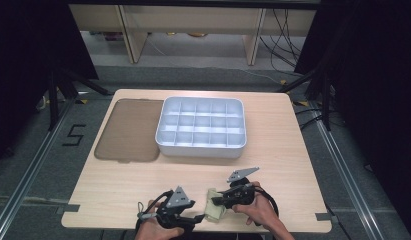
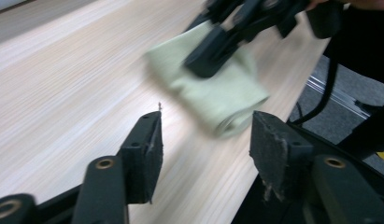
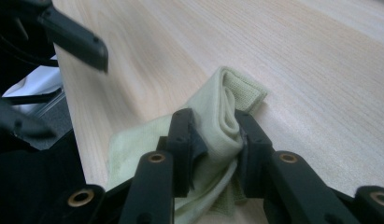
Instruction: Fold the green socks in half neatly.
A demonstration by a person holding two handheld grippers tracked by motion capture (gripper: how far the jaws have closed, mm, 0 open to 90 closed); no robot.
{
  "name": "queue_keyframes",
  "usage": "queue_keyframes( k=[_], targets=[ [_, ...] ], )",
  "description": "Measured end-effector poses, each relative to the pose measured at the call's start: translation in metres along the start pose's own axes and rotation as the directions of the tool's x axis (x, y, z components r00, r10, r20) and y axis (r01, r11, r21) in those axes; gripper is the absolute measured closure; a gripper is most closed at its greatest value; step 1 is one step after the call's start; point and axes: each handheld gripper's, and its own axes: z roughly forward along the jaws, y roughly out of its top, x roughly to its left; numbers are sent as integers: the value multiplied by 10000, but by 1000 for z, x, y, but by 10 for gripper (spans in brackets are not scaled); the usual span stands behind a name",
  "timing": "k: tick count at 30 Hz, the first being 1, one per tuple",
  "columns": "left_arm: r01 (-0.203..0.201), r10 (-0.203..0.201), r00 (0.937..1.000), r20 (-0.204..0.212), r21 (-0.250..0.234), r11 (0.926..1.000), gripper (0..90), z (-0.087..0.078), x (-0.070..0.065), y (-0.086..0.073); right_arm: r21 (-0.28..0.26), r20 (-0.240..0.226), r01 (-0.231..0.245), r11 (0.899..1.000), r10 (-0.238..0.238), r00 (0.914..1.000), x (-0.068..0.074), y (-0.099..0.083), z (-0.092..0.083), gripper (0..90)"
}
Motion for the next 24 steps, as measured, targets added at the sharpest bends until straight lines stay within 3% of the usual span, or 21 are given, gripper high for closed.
queue_keyframes(
  k=[2, 3, 4, 5, 8, 11, 16, 20, 23, 24],
  targets=[
    [455, -460, 9988, -180, -243, 9987, 400, -5, 5, -5, -16, 7, -7, 10000, 7, 10000, 0, 0, 0, 715],
    [402, -407, 9988, -283, -150, 9991, 393, -9, 10, -8, -31, 2, -1, 10000, 1, 10000, 0, 0, 0, 716],
    [636, -646, 9971, -407, -265, 9976, 387, -11, 13, -10, -32, -2, -19, 10000, 19, 10000, 0, 0, 0, 717],
    [476, -481, 9971, -597, -91, 9988, 380, -15, 19, -13, -48, -14, -10, 10000, 10, 10000, 0, 0, 0, 719],
    [744, -751, 9948, -689, -122, 9972, 367, -17, 24, -19, -173, -12, 8, 9999, -8, 10000, 0, 0, 0, 724],
    [851, -859, 9919, -931, -124, 9963, 354, -17, 28, -22, -182, -158, 117, 9998, -120, 9998, -1, 1, 0, 728],
    [961, -971, 9898, -1044, -150, 9953, 332, -16, 36, -23, -195, -13, 167, 9997, -167, 9999, 0, 1, -2, 730],
    [1359, -1378, 9810, -1368, -237, 9904, 255, -16, 37, -23, -298, -39, 317, 9991, -318, 9995, 0, 2, -2, 731],
    [1375, -1398, 9808, -1358, -263, 9902, 254, -18, 39, -24, -422, 54, 481, 9980, -479, 9988, 1, 3, -5, 732],
    [1154, -1149, 9836, -1392, -47, 9933, 248, -20, 41, -25, -494, 28, 370, 9981, -369, 9993, 3, 4, -7, 732]
  ],
)
